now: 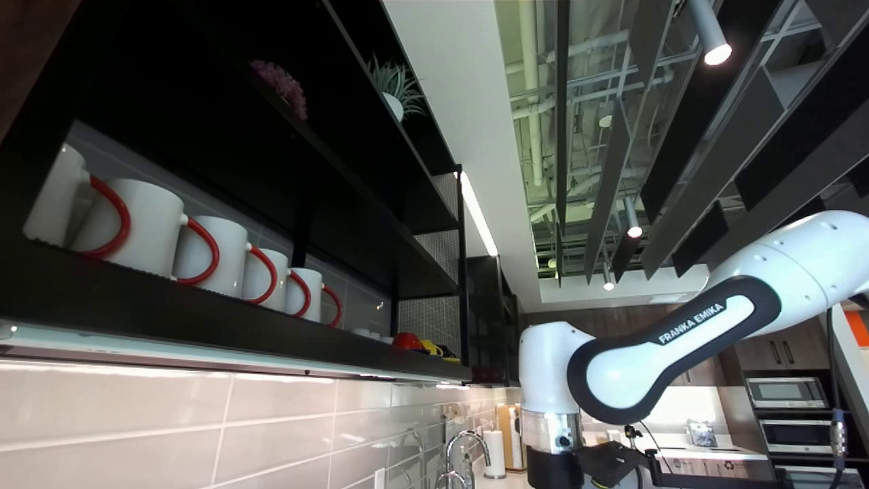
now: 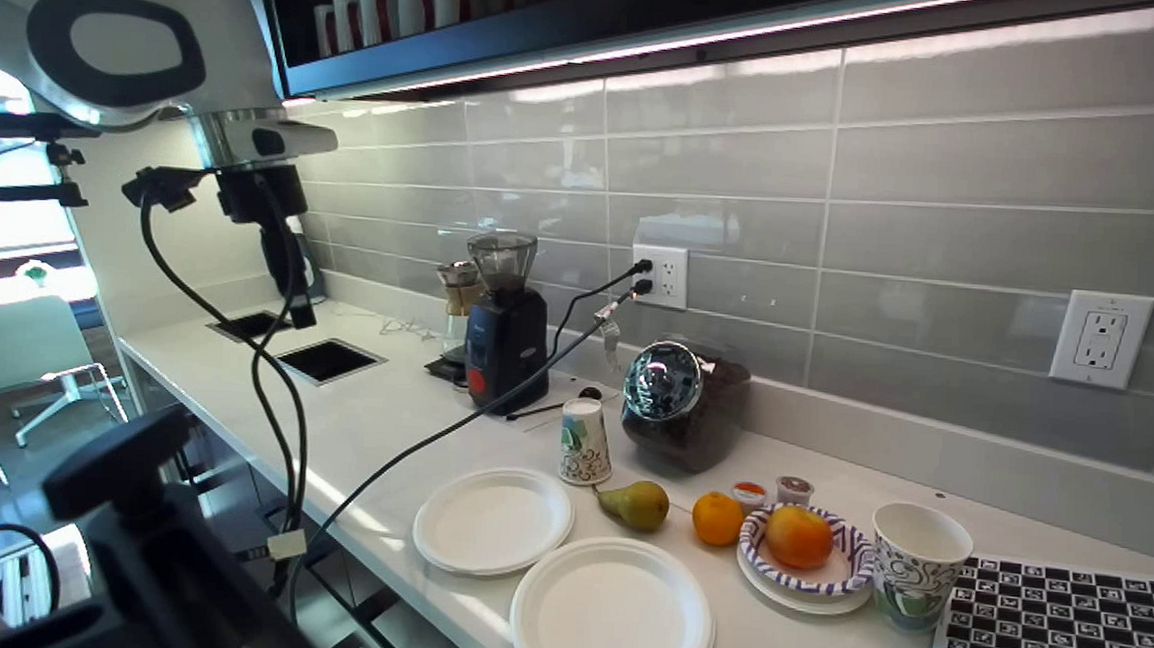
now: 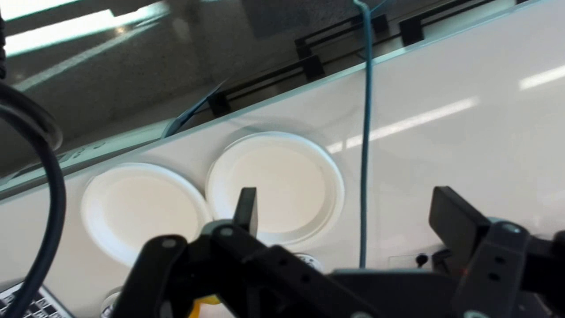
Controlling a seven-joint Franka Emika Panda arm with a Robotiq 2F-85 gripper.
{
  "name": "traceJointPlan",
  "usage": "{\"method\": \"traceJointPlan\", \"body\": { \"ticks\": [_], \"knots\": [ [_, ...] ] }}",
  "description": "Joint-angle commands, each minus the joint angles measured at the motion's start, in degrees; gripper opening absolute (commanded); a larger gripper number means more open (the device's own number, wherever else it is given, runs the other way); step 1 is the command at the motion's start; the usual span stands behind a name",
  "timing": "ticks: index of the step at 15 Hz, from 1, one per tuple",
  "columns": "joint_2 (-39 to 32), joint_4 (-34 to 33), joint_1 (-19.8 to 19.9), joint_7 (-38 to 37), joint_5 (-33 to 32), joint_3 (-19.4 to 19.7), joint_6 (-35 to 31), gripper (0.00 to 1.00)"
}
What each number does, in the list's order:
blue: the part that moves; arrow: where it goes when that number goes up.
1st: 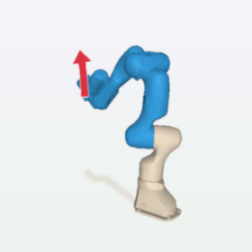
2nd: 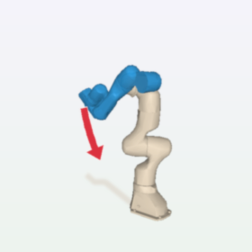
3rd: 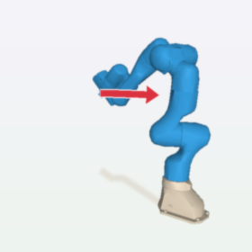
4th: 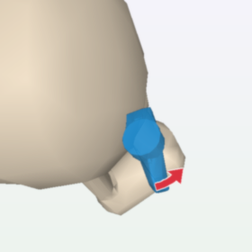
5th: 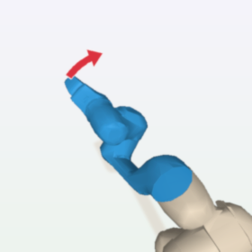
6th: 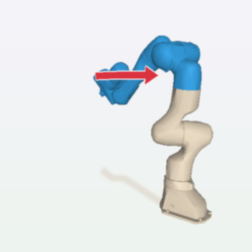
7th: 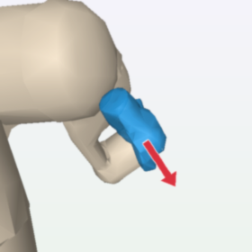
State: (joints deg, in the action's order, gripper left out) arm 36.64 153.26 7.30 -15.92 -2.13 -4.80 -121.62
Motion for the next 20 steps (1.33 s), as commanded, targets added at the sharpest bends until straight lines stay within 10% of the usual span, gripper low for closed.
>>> {"method": "traceJointPlan", "body": {
  "ticks": [1,14,20],
  "knots": [
    [-4.14,2.95,2.42,-0.02,-5.09,1.08,-7.32,1.00],
    [-2.41,1.82,0.96,-0.51,-3.48,0.99,-4.35,1.00],
    [-12.00,4.59,2.39,-4.83,-5.61,-0.70,-18.22,1.00]
  ]
}}
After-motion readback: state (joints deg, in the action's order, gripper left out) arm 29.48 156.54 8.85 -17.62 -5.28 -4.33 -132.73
